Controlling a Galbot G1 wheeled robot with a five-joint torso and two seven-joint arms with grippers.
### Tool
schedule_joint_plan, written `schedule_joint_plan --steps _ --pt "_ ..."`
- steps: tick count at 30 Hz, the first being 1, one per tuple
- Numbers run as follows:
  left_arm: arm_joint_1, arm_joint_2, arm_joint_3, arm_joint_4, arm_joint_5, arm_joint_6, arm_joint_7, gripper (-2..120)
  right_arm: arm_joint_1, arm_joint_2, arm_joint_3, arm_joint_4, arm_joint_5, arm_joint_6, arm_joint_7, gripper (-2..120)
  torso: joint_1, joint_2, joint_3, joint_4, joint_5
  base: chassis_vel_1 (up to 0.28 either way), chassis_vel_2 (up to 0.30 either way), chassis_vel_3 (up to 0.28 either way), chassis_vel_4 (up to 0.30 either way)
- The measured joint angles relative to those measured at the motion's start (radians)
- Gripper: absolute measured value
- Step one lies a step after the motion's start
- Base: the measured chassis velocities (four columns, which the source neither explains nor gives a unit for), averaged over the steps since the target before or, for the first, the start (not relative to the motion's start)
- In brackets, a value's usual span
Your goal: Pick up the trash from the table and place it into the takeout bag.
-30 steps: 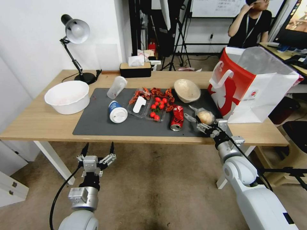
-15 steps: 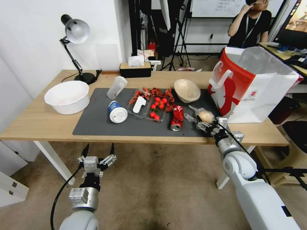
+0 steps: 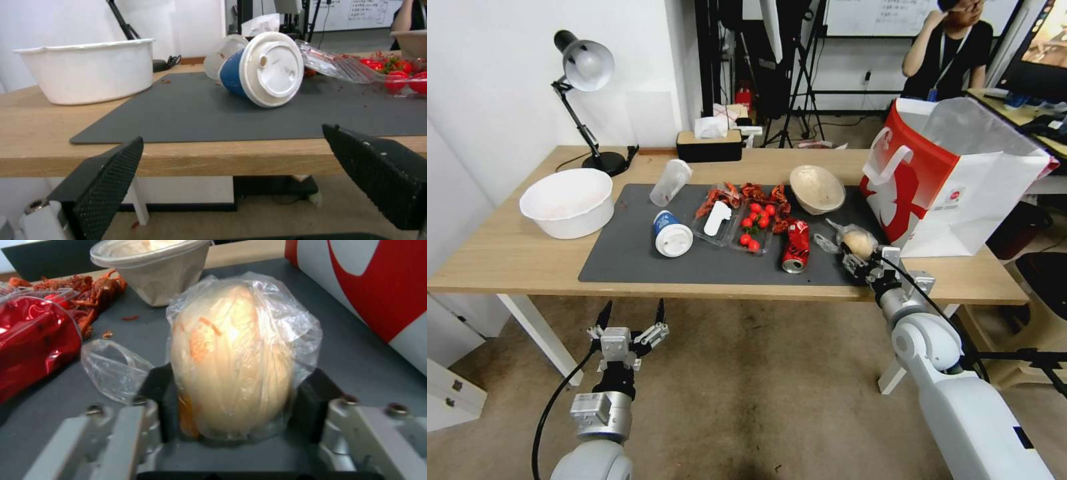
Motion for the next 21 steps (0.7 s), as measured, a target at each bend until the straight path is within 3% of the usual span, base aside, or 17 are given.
schedule_joint_plan --steps 6,12,21 --pt "0.002 -0.001 -0.003 0.006 -0.002 -0.02 0.0 100 -0.017 -0.005 0.008 0.018 0.008 0.0 -0.008 30 0.0 0.0 0.0 0.0002 0.0003 0.0 0.0 0.0 0.0" --pt "0.004 0.006 -0.015 -0.002 -0.009 -0.022 -0.001 100 -0.066 -0.051 0.061 0.16 0.008 0.04 -0.061 13 0.0 0.0 0.0 -0.0001 0.0002 0.0 0.0 0.0 0.0" --pt "0.0 0.014 -0.013 -0.005 -0.012 -0.022 -0.003 100 -0.04 -0.168 0.19 0.347 0.1 0.052 -0.057 9 0.0 0.0 0.0 0.0 -0.0001 0.0 0.0 0.0 0.0"
